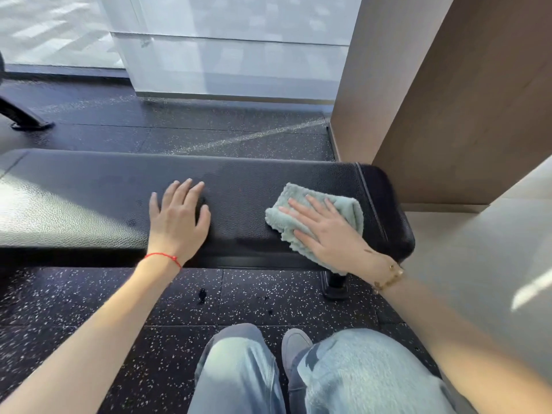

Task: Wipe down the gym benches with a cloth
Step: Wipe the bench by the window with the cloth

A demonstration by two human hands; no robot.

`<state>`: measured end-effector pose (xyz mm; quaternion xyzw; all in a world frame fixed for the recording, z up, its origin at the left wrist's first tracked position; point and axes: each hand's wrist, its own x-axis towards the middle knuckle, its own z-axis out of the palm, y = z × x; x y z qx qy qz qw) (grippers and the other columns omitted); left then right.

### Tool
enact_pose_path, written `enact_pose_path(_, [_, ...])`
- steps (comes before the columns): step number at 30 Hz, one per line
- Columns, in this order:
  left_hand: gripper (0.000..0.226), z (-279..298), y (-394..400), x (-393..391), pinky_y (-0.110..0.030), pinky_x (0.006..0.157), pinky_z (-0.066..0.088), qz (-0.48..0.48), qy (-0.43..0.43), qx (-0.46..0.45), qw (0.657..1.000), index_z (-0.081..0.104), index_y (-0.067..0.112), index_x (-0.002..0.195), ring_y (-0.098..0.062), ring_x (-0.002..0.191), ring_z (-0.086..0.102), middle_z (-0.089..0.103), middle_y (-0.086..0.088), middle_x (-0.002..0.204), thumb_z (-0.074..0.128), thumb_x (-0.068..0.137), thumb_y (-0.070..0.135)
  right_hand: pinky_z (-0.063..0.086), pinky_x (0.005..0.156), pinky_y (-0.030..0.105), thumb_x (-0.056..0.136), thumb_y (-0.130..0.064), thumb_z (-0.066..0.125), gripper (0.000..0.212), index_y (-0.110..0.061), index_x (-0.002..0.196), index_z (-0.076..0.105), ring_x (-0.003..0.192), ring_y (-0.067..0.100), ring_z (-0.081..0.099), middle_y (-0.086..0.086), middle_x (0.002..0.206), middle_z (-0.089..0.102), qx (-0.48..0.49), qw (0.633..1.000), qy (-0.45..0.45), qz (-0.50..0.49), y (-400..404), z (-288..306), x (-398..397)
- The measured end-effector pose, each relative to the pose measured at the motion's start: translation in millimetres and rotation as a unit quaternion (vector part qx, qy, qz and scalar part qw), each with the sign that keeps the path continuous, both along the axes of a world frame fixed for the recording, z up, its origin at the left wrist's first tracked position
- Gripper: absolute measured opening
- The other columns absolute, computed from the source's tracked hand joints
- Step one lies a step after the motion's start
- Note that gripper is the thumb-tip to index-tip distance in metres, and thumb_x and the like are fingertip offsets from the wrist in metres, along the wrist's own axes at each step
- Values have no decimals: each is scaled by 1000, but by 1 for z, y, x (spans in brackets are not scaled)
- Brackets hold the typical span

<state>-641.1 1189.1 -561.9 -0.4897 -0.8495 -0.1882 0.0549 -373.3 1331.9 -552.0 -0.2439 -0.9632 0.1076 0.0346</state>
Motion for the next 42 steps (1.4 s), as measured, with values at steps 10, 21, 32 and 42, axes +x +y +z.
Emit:
enact_pose_path(10, [50,-5,-15,-41,-58,118,8,76,-34,-8,997,41,21,145,-24,146,23,36,-4,155,41,97,31,-6,122,42,103,-46,20,51,-42,153,11,151,14,-3,-15,162,7,1,994,-13,-106,28,3,-36])
enact_pose_path(21, [50,-7,-13,-42,-55,120,9,92,-19,7,996,43,25,144,-19,146,25,38,2,154,42,96,34,-11,121,42,103,-48,21,52,-41,154,10,150,16,-8,-15,162,7,11,995,-7,100,-16,6,-124])
enact_pose_path(32, [49,0,-16,-40,-51,120,11,94,-39,22,995,44,25,144,-14,145,27,40,6,153,47,95,26,-8,122,44,105,-45,19,52,-36,155,11,151,20,-3,-12,163,8,-1,997,-26,72,47,10,-211])
enact_pose_path(42, [53,9,-26,-47,-47,122,10,65,-85,54,993,37,16,147,-15,146,24,38,1,153,45,95,17,-7,122,39,102,-50,16,53,-40,154,9,151,14,-7,-18,162,6,16,973,-7,231,-8,5,-158])
